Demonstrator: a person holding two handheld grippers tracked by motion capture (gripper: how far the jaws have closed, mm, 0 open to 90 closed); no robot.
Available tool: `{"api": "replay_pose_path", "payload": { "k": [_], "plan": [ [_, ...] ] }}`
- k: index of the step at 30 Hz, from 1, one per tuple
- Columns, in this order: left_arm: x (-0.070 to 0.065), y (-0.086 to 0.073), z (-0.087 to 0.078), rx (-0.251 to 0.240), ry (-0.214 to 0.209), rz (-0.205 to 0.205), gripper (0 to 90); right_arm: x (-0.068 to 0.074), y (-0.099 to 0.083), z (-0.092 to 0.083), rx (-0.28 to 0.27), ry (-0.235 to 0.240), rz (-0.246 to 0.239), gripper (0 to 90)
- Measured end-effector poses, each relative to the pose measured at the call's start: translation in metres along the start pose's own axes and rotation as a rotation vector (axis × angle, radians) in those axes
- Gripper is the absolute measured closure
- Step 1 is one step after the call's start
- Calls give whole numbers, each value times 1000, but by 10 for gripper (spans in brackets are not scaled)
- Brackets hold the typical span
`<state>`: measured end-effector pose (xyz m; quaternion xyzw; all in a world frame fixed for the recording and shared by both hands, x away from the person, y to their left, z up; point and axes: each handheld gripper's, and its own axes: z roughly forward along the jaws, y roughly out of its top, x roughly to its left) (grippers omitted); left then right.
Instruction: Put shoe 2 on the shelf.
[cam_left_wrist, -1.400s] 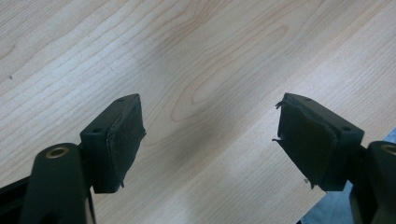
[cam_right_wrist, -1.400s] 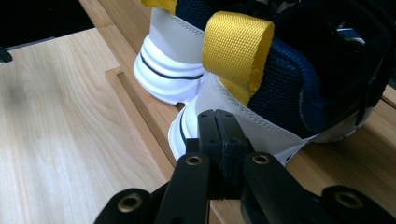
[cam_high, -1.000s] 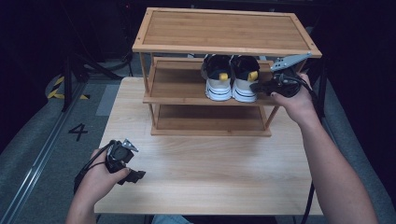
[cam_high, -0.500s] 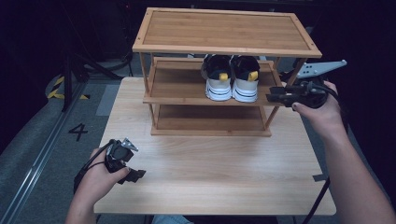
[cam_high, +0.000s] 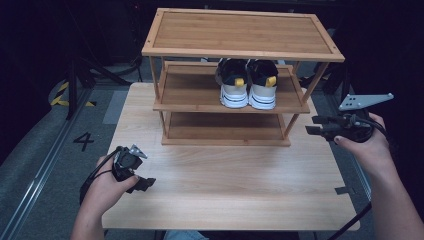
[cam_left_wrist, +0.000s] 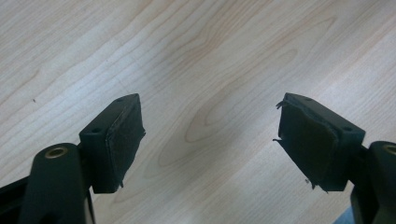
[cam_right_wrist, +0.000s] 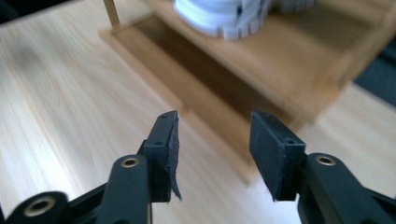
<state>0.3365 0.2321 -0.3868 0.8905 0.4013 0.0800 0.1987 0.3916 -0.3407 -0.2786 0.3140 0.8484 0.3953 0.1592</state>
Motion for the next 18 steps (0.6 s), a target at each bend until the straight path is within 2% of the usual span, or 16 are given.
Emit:
{"api": "replay_pose_path", "payload": {
  "k": [2,4,8,12,13,16,18],
  "plan": [
    [2,1,-1,-20,12,-11,230,-3,-14,1,40,-15,-6,496],
    [4,2,-2,-34,19,-28,229,-6,-28,3,61,-24,19,492],
    [9,1,0,-44,31,-50,227,-12,-52,10,51,-22,68,469],
    [14,-1,3,-35,36,-83,225,-17,-75,18,69,-15,75,432],
    [15,-2,4,-33,36,-86,224,-19,-80,20,71,-12,90,430],
    [19,-4,6,-40,38,-101,222,-24,-98,26,56,-8,132,426],
    [21,-6,9,-52,44,-121,218,-26,-109,33,47,-11,135,426]
  ]
}}
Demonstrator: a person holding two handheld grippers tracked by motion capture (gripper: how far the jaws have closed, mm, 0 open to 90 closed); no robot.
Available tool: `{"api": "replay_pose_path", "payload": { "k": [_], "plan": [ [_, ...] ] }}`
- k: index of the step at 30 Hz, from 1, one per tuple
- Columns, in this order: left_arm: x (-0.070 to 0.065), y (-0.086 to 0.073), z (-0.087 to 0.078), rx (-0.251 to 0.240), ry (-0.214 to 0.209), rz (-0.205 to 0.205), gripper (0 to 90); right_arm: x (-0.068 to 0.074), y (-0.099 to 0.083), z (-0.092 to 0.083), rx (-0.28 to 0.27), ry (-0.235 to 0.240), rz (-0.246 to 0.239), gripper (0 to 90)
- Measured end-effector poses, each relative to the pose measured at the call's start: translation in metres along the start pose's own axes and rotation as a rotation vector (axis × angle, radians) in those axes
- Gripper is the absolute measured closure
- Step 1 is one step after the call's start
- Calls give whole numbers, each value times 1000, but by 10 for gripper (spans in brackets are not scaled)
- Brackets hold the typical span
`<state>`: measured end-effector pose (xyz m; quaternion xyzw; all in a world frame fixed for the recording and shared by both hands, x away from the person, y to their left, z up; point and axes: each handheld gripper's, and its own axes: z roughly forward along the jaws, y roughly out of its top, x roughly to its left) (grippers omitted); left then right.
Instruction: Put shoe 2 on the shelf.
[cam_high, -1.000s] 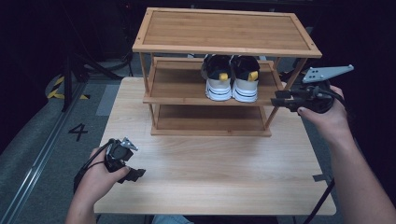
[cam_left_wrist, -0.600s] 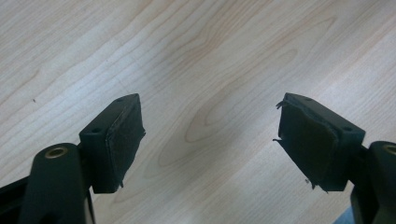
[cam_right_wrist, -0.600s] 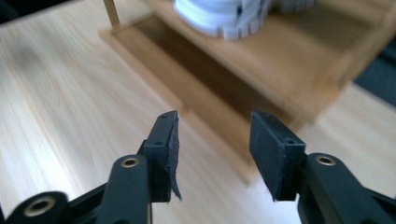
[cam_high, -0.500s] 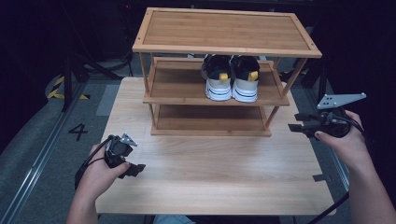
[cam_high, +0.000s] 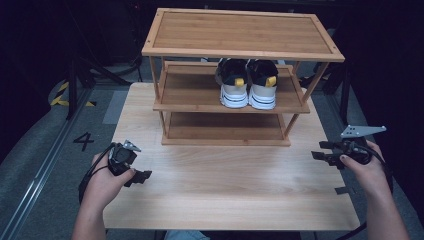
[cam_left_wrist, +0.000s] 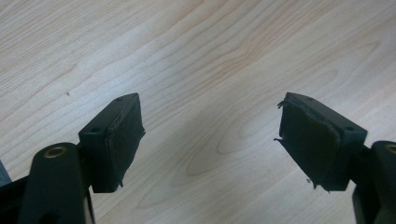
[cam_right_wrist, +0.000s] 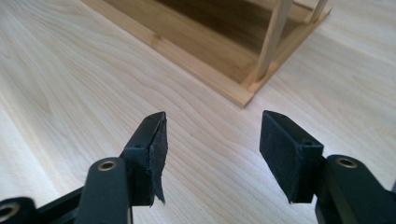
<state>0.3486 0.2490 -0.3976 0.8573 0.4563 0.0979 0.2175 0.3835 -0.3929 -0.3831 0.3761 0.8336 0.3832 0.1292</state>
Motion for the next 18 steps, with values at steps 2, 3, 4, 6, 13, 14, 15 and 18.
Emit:
{"api": "replay_pose_path", "payload": {
  "k": [2,3,4,6,13,14,15,18],
  "plan": [
    [2,-1,2,-6,2,-6,215,-5,-12,9,-12,0,-5,429],
    [4,-1,3,-10,10,-12,213,-6,-16,13,-11,4,-2,429],
    [5,-1,4,-17,13,-20,210,-9,-21,17,-6,-1,-2,429],
    [6,-2,5,-25,13,-33,201,-11,-29,25,-6,-10,6,413],
    [10,-3,7,-67,29,-55,191,-14,-45,42,69,1,51,365],
    [10,-4,7,-71,31,-58,189,-14,-46,44,78,2,67,359],
    [10,-4,7,-71,31,-58,188,-13,-47,45,82,0,72,355],
    [12,-5,7,-89,28,-77,185,-12,-47,47,87,-28,75,329]
  ]
}}
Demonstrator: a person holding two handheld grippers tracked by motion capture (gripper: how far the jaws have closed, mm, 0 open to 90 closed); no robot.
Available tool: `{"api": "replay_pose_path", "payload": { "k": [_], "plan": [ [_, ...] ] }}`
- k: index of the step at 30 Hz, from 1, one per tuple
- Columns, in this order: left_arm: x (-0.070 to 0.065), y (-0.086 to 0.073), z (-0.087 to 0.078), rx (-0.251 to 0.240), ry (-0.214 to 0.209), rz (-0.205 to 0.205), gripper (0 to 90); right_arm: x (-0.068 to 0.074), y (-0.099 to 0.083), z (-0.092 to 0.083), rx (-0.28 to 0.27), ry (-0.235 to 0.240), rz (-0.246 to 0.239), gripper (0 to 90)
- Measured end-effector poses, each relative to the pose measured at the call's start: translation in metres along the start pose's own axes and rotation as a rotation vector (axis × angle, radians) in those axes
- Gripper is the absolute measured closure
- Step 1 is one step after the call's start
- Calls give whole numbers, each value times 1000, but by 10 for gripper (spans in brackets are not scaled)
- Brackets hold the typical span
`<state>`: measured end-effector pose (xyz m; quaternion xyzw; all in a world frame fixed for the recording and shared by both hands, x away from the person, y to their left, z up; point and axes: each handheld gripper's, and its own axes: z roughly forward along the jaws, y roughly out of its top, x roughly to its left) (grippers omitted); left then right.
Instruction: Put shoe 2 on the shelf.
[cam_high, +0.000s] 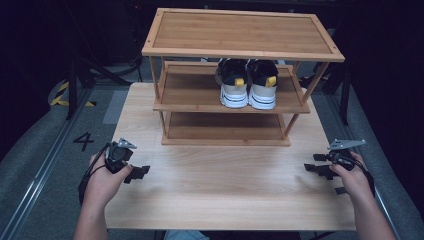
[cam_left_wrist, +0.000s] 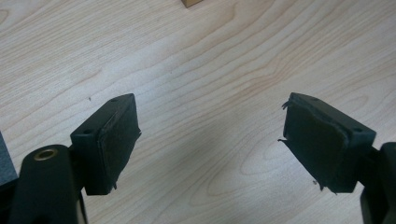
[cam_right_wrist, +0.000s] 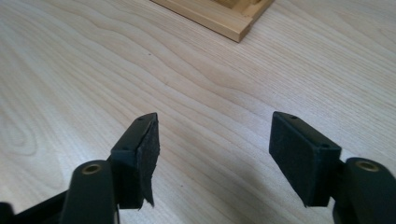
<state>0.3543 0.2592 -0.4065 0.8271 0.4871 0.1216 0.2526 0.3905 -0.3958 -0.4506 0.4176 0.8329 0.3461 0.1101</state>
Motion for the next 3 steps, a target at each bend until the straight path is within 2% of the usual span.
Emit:
{"api": "replay_pose_path", "payload": {
  "k": [3],
  "plan": [
    [3,-1,-1,-13,2,-2,182,3,0,2,-1,-7,0,304]
  ]
}}
